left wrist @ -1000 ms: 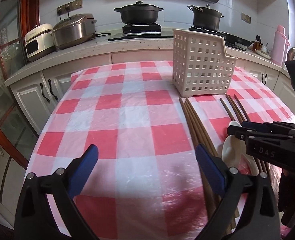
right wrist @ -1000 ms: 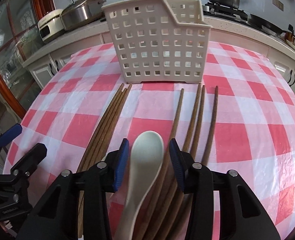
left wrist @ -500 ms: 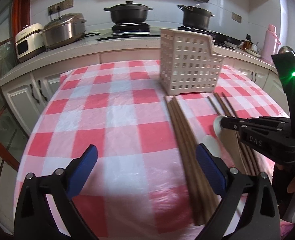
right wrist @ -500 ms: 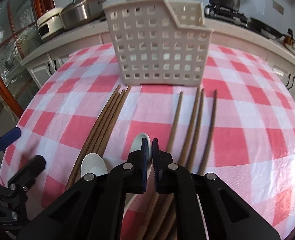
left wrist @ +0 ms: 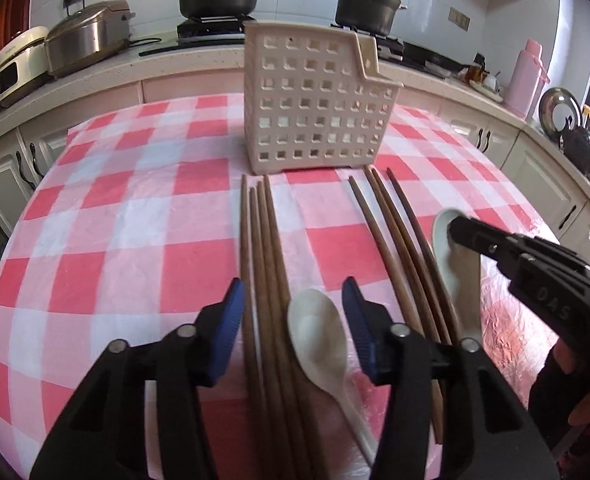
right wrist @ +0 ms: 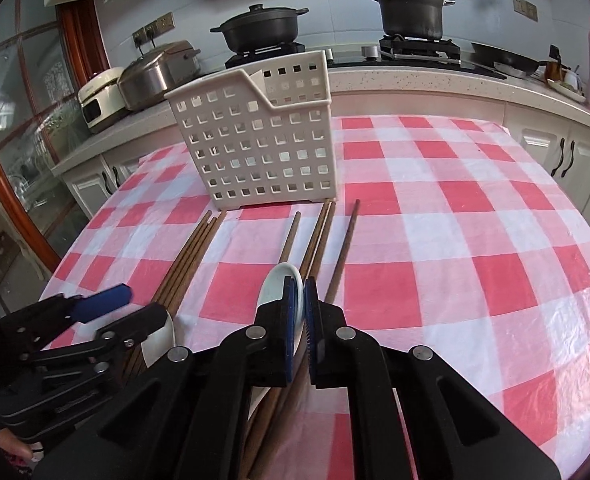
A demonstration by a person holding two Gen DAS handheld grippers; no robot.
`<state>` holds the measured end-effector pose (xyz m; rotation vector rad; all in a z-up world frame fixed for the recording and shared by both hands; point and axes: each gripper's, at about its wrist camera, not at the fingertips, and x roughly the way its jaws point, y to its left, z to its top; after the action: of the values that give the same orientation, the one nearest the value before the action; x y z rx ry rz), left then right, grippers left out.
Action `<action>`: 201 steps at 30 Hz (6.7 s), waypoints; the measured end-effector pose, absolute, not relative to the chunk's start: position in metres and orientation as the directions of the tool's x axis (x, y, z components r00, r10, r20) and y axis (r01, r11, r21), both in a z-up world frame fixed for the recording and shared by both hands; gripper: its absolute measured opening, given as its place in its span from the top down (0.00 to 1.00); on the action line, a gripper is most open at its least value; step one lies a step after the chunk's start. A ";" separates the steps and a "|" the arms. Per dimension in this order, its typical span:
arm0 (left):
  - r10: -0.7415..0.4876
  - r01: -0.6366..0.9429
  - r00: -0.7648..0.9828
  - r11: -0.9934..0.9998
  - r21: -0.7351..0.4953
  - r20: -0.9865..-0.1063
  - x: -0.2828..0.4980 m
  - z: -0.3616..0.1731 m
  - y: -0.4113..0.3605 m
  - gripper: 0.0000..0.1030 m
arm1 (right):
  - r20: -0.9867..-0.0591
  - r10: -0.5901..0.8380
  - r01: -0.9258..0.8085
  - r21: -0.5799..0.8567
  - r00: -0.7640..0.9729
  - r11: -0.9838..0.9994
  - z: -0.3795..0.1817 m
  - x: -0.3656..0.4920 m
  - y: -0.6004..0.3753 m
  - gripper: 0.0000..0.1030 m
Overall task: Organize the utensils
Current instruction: 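Lower the left tool onto one white spoon while the right tool grasps the other spoon, then lift the left tool's spoon toward the caddy while the right tool carries its spoon there, then open the left tool over the caddy while the right tool releases its spoon inside, then grasp a brown chopstick with the left tool while the right tool grasps another chopstick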
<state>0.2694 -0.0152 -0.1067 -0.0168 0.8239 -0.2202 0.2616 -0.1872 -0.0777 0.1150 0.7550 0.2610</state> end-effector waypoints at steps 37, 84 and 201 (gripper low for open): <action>-0.222 0.222 0.783 0.972 -0.072 -0.581 0.249 -0.053 -0.023 0.92 | -0.523 0.303 -0.235 0.194 0.796 0.952 -0.034 0.240 -0.185 0.93; -0.215 0.221 0.892 0.975 -0.030 -0.398 0.290 0.041 -0.029 0.92 | -0.376 0.245 -0.187 0.185 0.894 0.965 0.030 0.306 -0.196 0.93; 0.032 -0.012 0.710 0.999 0.033 -0.704 0.319 -0.100 0.038 0.26 | -0.759 0.130 -0.062 0.118 0.638 0.991 -0.106 0.334 -0.193 0.74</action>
<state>0.3193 0.0376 -0.1000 0.0264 0.7815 0.0246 0.3341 -0.1933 -0.1060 0.0831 0.8719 0.1100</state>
